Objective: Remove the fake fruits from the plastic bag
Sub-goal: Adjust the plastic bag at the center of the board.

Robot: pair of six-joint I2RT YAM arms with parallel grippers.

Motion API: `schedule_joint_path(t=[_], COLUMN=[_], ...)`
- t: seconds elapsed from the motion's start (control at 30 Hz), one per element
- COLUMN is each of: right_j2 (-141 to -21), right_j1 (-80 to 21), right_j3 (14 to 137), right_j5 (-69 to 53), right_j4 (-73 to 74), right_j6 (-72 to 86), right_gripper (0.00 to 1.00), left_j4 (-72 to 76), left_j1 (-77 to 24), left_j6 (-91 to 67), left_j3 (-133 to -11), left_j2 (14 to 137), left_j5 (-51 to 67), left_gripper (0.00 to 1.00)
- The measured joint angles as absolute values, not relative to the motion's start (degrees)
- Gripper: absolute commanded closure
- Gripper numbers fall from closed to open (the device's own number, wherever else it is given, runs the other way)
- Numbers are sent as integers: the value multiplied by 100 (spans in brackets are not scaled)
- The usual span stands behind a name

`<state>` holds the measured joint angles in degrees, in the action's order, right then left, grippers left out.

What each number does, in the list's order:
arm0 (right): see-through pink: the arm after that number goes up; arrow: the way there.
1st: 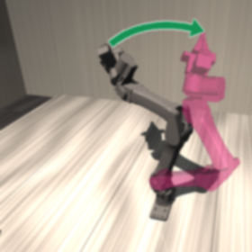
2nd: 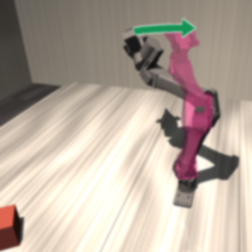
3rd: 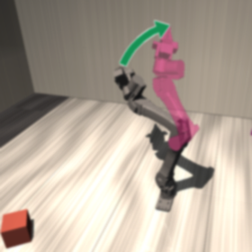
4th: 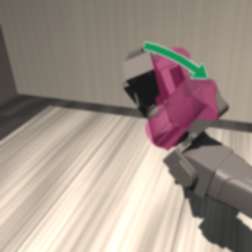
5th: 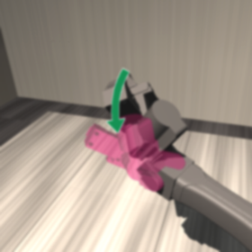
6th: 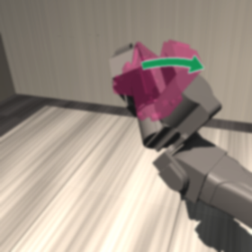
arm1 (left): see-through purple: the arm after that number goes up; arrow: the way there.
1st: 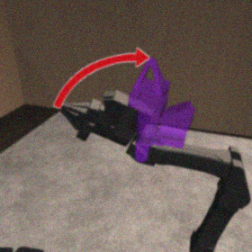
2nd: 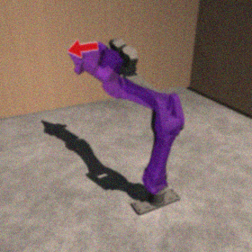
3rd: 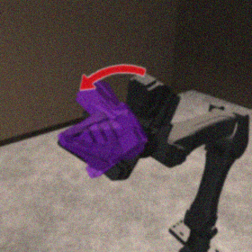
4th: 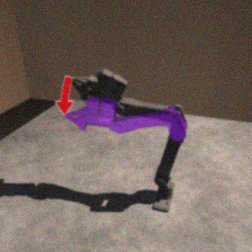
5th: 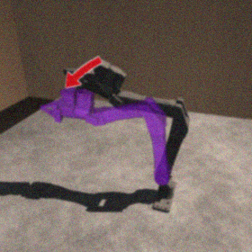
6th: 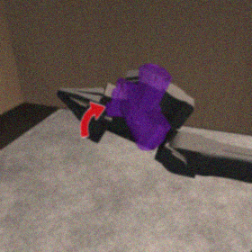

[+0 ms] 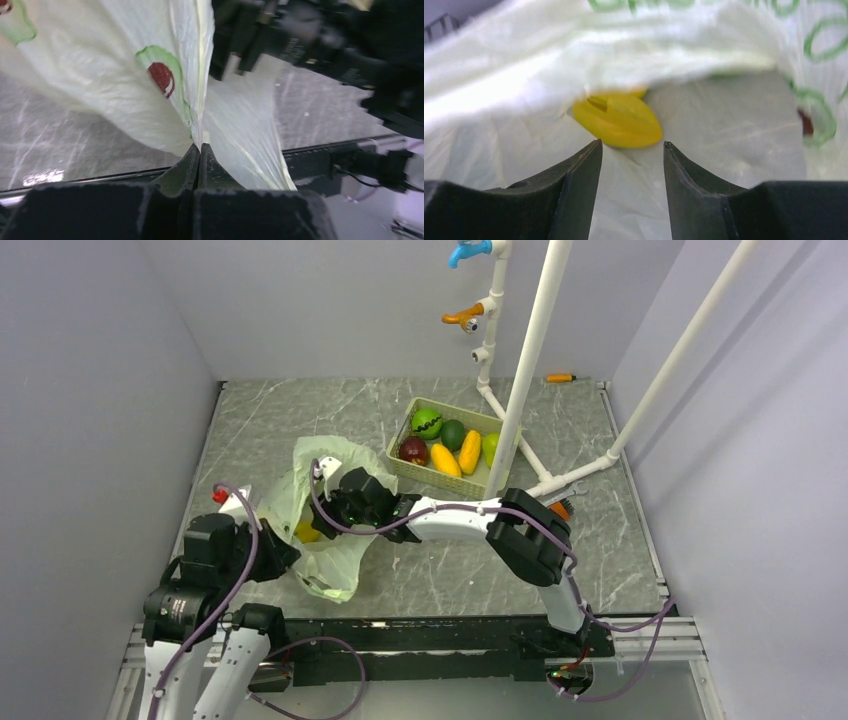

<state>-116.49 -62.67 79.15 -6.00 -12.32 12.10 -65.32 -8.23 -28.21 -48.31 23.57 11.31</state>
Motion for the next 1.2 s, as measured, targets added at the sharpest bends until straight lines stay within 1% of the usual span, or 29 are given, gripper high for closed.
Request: schedule_joint_path(t=[0.03,0.1,0.27,0.33,0.43,0.5,0.57,0.7,0.77,1.03,1.2], right_j2=[-11666,-11668,-11644,-11627,-11627,-11627,-11627,-11546,-11454,-11198,-11330], right_j1=[-6267,-6267,-6267,-6267,-6267,-6267,-6267,-6267,-6267,-6311,-6436], right_j3=[7972,8036,7988,7922,7896,7896,7881,7649,7507,7063,7081], right_j5=[-589,-552,-401,-362,-311,-305,-314,-600,-794,-1710,-1846], right_j4=[-1280,-1382,-1647,-1695,-1702,-1715,-1693,-1546,-1328,-711,-447], right_j6=[1225,1253,1326,1332,1339,1337,1347,1282,1170,685,510], right_gripper=[49,46,30,23,19,16,11,7,6,5,6], left_j4=[-6508,-6416,-6130,-6099,-6095,-6147,-6237,-6545,-6740,-6838,-6781], left_j1=[-823,-823,-823,-823,-823,-825,-823,-823,-823,-823,-823], left_j6=[-2836,-2880,-3044,-3096,-3118,-3116,-3114,-3109,-3105,-3070,-3100], left_j3=[-4984,-5266,-5883,-6163,-6283,-6114,-5708,-4759,-4554,-4580,-4635], left_j2=[2423,2556,2534,2338,1953,1776,1726,1741,1704,1529,1345], left_j5=[1306,1691,2484,2495,2359,2248,2152,1933,1796,1328,1057], left_gripper=[100,100,100,100,100,100,100,100,100,100,100])
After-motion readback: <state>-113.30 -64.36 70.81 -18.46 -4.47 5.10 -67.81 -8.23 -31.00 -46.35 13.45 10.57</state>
